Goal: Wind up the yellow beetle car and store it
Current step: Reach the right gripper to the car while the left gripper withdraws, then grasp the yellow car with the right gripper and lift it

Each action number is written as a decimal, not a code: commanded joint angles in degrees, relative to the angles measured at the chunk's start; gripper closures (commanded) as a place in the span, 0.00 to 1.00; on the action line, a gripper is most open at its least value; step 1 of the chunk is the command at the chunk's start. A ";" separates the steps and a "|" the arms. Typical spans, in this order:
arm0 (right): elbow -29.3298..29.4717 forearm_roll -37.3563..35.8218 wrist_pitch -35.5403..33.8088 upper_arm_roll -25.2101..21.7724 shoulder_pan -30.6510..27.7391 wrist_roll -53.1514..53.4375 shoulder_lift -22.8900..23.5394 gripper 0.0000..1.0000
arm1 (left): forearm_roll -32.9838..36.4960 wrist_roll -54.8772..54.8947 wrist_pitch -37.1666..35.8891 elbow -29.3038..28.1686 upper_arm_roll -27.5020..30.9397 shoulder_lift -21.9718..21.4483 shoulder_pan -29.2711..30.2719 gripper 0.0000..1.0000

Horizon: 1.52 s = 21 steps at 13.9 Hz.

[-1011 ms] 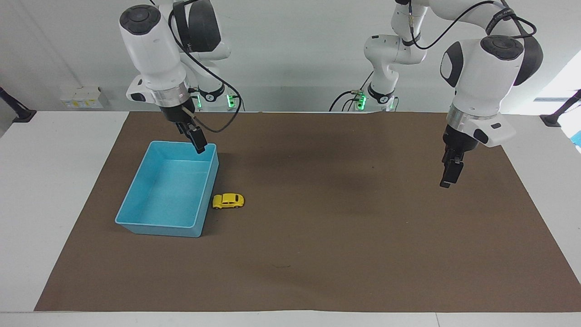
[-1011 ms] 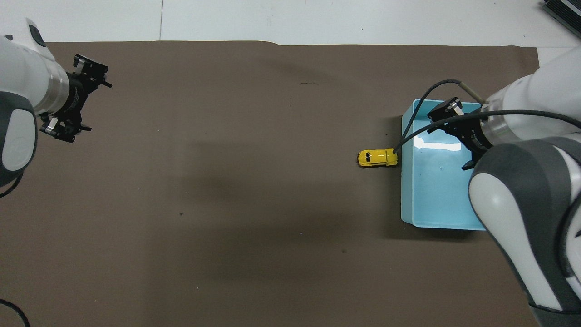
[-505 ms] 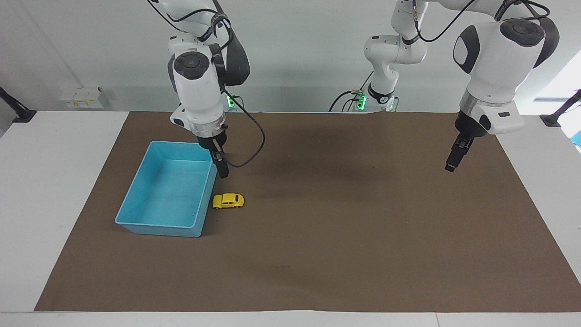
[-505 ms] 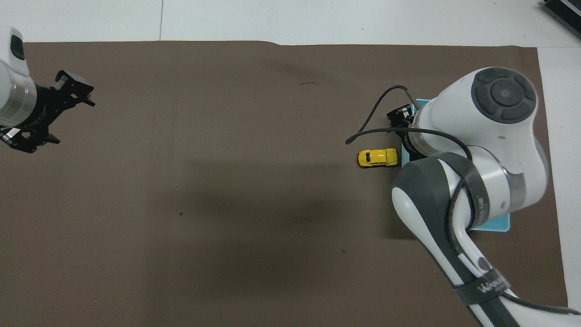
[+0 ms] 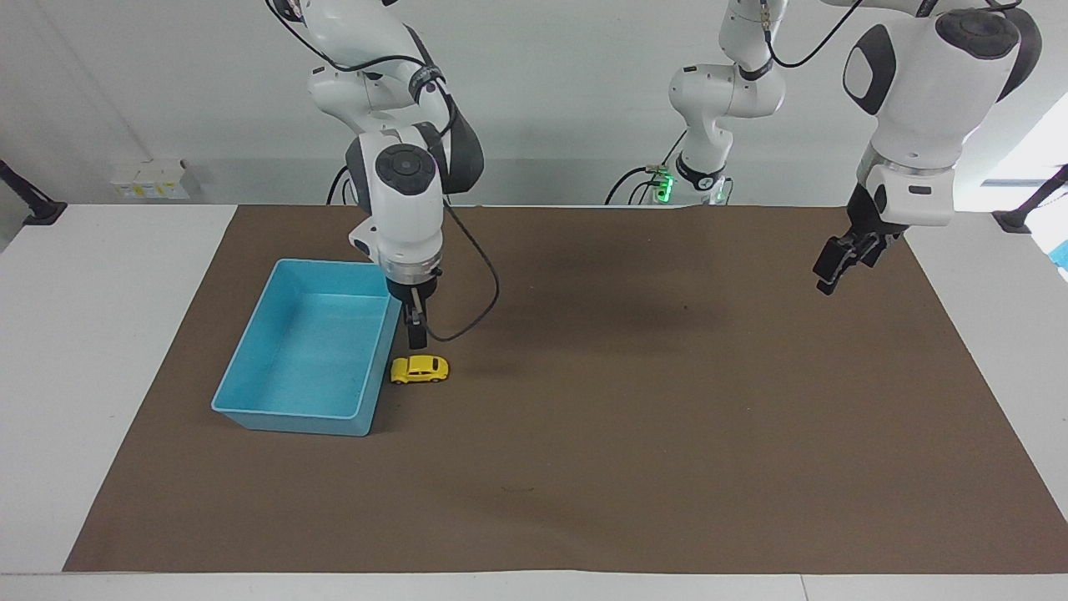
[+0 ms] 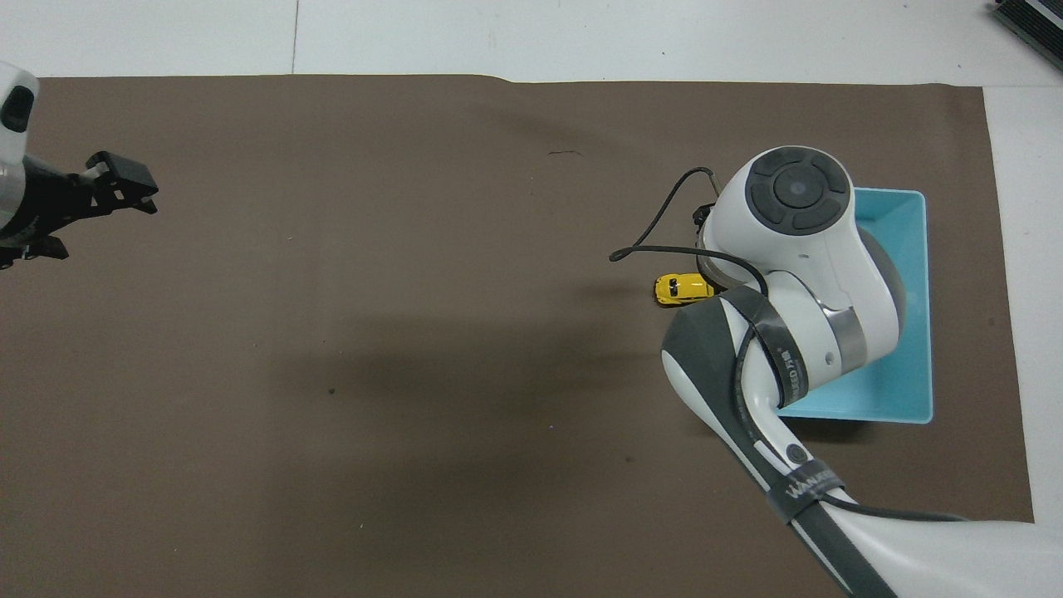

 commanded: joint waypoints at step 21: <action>-10.03 -12.41 16.32 0.30 0.26 13.22 6.23 1.00 | -7.64 30.59 -5.44 -1.20 -0.86 -7.24 9.50 0.00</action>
